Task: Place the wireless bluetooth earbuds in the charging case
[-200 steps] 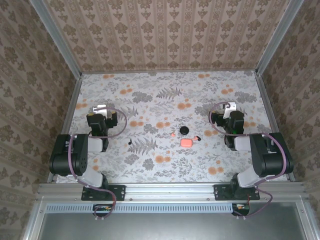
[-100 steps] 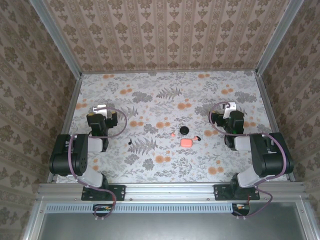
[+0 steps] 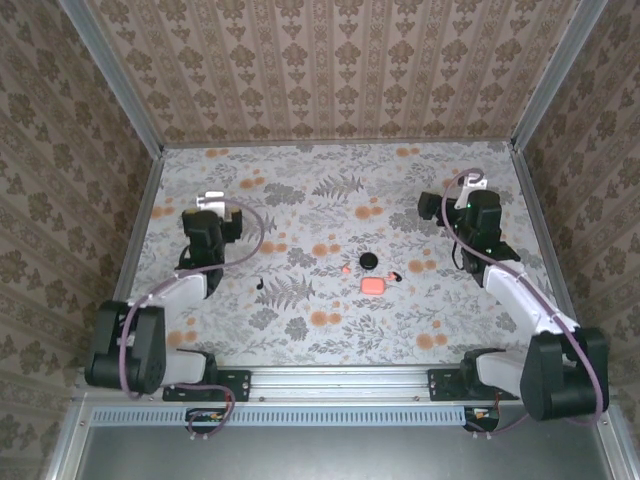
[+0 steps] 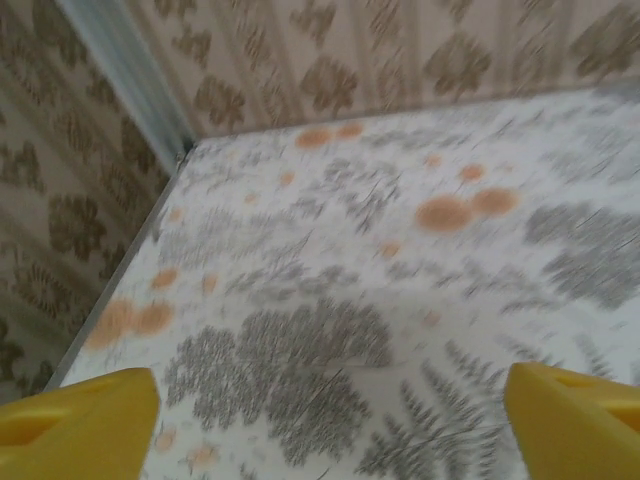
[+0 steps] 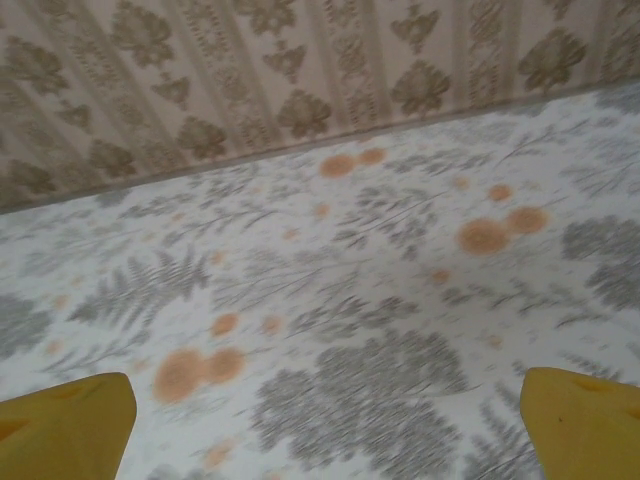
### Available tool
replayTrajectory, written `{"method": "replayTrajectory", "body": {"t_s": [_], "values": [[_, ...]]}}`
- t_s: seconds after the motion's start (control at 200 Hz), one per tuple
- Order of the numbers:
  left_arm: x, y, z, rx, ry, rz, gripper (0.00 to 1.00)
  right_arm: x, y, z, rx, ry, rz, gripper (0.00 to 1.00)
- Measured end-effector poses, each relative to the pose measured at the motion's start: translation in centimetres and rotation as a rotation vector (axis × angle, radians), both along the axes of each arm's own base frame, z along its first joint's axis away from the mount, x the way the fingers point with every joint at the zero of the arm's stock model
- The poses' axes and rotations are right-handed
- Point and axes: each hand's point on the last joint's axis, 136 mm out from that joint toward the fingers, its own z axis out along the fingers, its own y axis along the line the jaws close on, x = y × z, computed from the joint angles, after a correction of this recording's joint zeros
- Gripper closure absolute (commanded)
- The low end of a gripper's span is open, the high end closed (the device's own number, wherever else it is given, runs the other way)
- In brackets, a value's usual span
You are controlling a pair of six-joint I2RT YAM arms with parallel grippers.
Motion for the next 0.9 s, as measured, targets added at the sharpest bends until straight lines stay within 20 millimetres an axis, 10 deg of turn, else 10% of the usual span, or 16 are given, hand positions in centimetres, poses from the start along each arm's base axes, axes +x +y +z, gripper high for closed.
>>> {"method": "replayTrajectory", "body": {"t_s": [0.16, 0.34, 0.58, 0.9], "values": [[-0.4, -5.0, 5.8, -0.082, 0.014, -0.095, 0.23, -3.6, 7.4, -2.5, 0.041, 0.146, 0.144, 0.00], [-3.8, -10.9, 4.3, -0.105, 0.212, -0.240, 0.26, -8.2, 12.9, -6.4, -0.001, 0.338, 0.223, 0.00], [-8.9, -13.8, -1.0, -0.096, 0.477, -0.321, 0.26, -11.7, 14.8, -10.2, -0.128, 0.549, 0.194, 0.07], [-10.0, -14.5, -3.2, -0.092, 0.570, -0.327, 0.24, -13.1, 15.1, -13.9, -0.213, 0.713, 0.153, 0.12]]}}
